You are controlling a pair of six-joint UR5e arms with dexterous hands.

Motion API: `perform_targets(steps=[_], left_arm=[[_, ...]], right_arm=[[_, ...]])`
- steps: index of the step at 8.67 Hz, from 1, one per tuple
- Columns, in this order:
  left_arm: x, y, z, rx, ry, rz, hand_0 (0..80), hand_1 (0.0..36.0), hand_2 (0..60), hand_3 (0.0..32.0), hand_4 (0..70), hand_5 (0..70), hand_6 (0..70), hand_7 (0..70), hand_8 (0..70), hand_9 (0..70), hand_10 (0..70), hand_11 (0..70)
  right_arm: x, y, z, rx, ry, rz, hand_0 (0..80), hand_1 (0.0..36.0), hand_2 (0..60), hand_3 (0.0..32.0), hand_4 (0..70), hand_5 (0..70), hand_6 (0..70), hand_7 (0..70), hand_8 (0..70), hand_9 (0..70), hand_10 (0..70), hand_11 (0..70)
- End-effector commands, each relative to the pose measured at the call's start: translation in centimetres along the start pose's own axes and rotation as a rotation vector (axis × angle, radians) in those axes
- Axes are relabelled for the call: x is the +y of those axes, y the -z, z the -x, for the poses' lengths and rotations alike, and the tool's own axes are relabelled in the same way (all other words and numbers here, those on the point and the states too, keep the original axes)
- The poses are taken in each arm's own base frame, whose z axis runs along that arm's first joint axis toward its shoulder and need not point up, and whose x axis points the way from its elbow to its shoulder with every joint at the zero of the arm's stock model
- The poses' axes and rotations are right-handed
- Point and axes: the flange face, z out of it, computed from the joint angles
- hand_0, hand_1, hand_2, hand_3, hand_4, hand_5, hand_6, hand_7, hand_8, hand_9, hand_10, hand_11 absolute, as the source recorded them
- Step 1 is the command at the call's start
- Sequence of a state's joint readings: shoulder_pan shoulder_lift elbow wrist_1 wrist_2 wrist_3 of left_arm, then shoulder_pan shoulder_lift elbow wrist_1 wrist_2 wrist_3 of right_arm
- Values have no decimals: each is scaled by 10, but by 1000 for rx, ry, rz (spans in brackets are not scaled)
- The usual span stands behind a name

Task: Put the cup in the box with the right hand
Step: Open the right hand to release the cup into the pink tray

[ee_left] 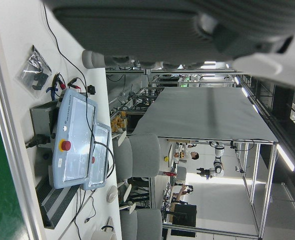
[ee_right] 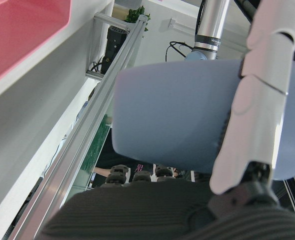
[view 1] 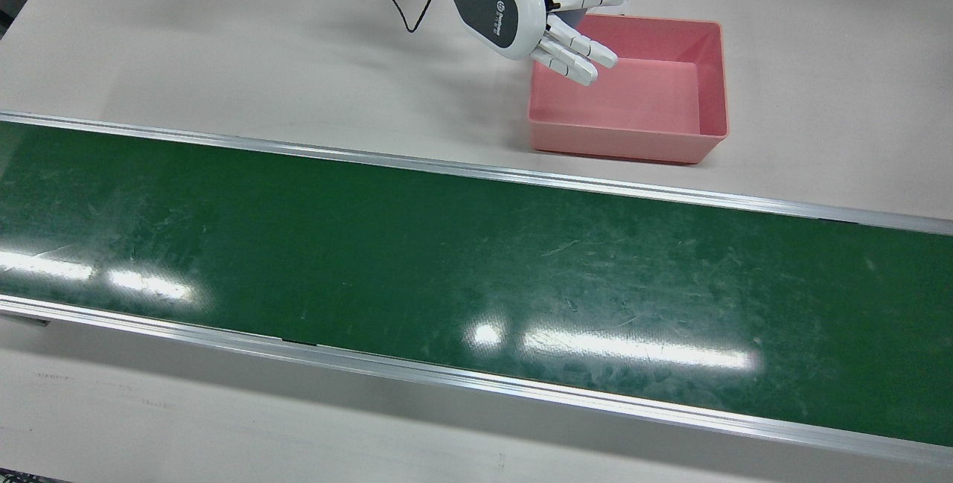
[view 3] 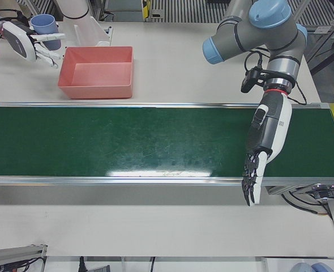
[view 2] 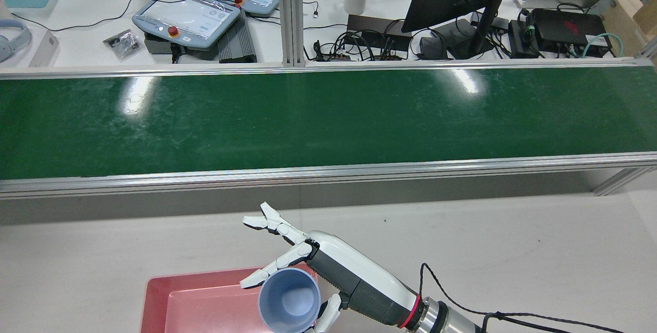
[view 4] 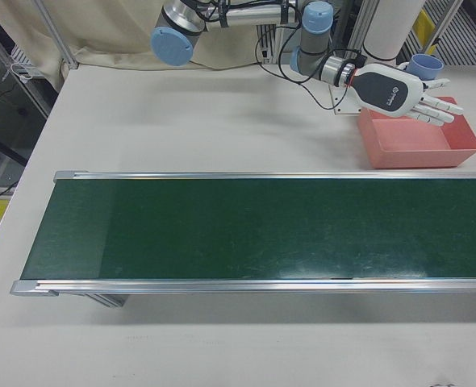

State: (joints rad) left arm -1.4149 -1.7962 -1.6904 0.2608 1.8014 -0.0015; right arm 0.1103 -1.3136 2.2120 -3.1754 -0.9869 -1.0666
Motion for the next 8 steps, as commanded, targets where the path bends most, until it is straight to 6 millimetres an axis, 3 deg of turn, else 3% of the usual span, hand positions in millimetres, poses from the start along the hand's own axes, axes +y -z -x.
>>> perform_targets(steps=[1,2,3,4,5,6,7,8], left_arm=[[0,0,0,0,0,2,0,0,0,0,0,0,0,0,0,0,0,0],[0,0,0,0,0,0,0,0,0,0,0,0,0,0,0,0,0,0],[0,0,-1,1,0,0,0,0,0,0,0,0,0,0,0,0,0,0],[0,0,-1,2,0,0,0,0,0,0,0,0,0,0,0,0,0,0],[0,0,0,0,0,0,0,0,0,0,0,0,0,0,0,0,0,0],[0,0,-1,1,0,0,0,0,0,0,0,0,0,0,0,0,0,0],[0,0,-1,2,0,2,0,0,0,0,0,0,0,0,0,0,0,0],[0,0,-1,2,0,2,0,0,0,0,0,0,0,0,0,0,0,0]], right_arm=[[-1,1,0,1,-1,0,519,185,214,0,259,51,49,153,0,16,34,70],[-1,1,0,1,-1,0,516,188,220,0,241,52,47,155,0,17,35,70],[-1,1,0,1,-1,0,514,187,221,54,187,53,32,158,0,17,38,76],[-1,1,0,1,-1,0,507,187,206,320,19,57,0,146,0,15,34,73],[-1,1,0,0,-7,0,507,185,193,320,0,59,0,140,0,14,36,75],[-11,-6,20,-37,4,-10,505,179,182,320,0,57,0,147,0,15,37,76],[-34,-9,68,-96,54,-36,509,175,173,320,21,55,0,152,0,16,40,79],[-71,10,122,-142,124,-90,518,173,202,30,308,52,59,220,2,31,56,99]])
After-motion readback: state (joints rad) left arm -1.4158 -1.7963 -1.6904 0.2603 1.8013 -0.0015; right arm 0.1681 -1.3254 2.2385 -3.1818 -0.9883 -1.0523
